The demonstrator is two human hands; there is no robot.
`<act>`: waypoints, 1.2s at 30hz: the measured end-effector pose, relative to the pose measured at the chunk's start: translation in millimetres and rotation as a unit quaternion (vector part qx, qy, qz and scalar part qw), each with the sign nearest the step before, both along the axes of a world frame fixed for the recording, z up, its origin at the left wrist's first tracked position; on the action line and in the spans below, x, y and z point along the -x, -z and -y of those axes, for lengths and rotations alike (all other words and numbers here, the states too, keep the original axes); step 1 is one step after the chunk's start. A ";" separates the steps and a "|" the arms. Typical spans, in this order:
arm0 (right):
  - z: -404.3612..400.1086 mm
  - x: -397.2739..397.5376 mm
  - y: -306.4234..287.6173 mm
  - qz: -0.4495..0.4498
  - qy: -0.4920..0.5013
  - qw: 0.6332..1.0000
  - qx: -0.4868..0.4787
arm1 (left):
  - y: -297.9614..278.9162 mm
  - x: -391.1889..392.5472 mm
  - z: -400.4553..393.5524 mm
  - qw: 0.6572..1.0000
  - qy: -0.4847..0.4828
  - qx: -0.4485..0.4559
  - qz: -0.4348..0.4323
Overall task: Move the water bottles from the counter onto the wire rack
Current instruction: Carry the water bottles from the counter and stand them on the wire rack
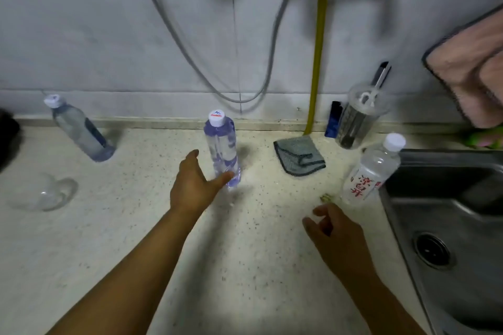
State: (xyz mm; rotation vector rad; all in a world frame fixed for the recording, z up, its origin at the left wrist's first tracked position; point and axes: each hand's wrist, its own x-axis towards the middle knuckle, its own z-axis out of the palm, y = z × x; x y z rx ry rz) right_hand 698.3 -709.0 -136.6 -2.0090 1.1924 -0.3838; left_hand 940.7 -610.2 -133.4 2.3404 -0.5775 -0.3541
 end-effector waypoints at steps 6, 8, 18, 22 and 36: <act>2.6 11.7 0.3 -0.024 0.045 0.999 -0.006 | 24.5 -35.3 50.8 0.984 -0.015 0.156 -0.085; 10.2 23.2 0.9 -0.029 0.066 0.997 0.001 | 32.5 -38.4 60.4 0.973 -0.009 0.197 -0.122; 90.7 52.9 8.6 0.034 0.152 0.988 -0.005 | 21.3 6.9 64.4 0.982 0.084 0.134 -0.107; 118.6 39.9 12.2 0.110 0.159 0.981 -0.008 | 5.8 46.6 64.3 0.976 0.123 0.128 -0.128; 145.5 15.9 33.3 0.170 0.160 0.972 0.019 | -16.3 114.4 70.9 0.976 0.114 0.128 -0.136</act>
